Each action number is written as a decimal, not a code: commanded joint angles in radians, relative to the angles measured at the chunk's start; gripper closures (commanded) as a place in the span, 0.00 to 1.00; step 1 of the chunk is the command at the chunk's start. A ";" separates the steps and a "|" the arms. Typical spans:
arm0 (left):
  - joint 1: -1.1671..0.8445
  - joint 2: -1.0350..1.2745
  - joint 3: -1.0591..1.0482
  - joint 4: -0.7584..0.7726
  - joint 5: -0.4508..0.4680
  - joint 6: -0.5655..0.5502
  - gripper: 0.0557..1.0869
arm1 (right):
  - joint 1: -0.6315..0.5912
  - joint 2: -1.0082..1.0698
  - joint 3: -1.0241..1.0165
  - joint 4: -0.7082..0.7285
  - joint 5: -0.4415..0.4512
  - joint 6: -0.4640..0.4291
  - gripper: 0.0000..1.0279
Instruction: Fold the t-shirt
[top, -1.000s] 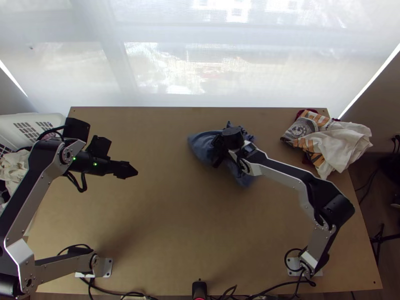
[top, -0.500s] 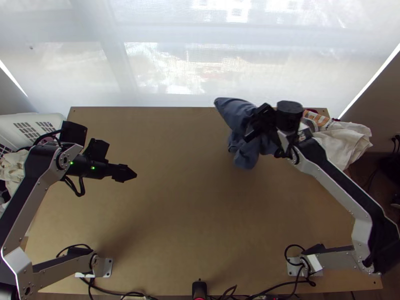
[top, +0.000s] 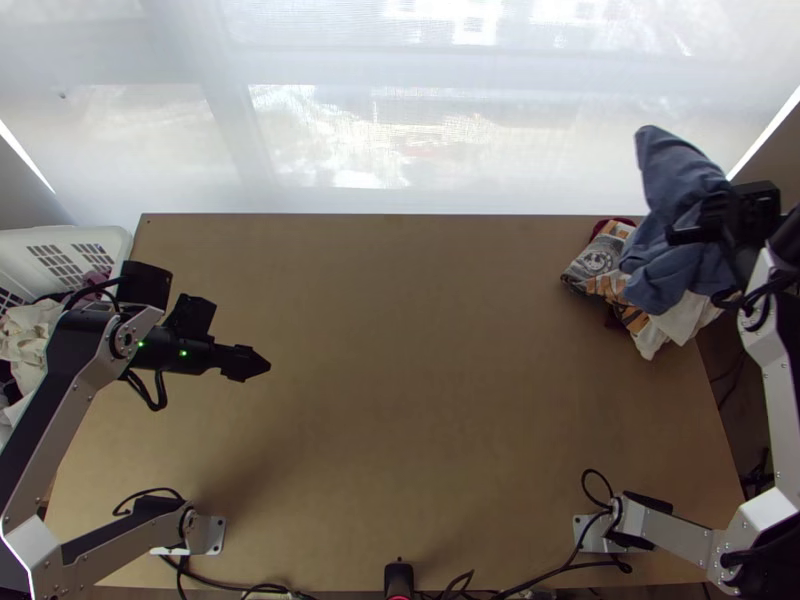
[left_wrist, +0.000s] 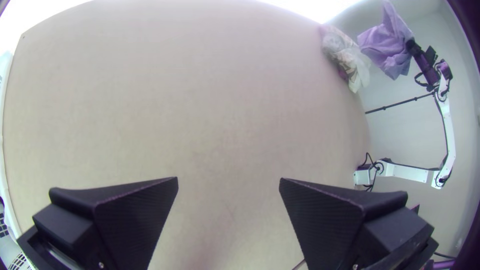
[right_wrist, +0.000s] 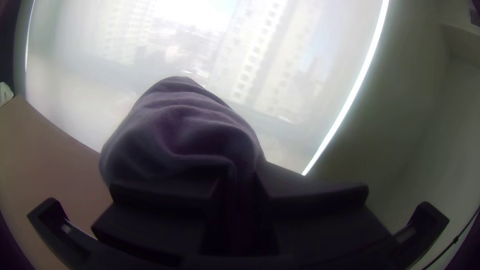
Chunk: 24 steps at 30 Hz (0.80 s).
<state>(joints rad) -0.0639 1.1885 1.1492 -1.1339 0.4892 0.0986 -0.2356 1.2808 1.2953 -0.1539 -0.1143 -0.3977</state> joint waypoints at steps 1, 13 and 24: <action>-0.002 -0.010 -0.022 0.000 0.002 0.007 0.04 | -0.341 0.029 0.036 0.050 -0.137 -0.009 0.97; 0.033 -0.044 -0.040 -0.044 0.002 0.033 0.04 | -0.324 0.330 -0.068 0.254 -0.139 -0.067 0.97; 0.256 -0.115 -0.029 -0.205 0.002 0.207 0.04 | -0.084 0.514 -0.028 0.278 -0.018 0.088 0.97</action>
<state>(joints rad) 0.0769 1.1053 1.1107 -1.2640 0.4892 0.2199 -0.4465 1.7206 1.2789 0.1047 -0.1799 -0.3775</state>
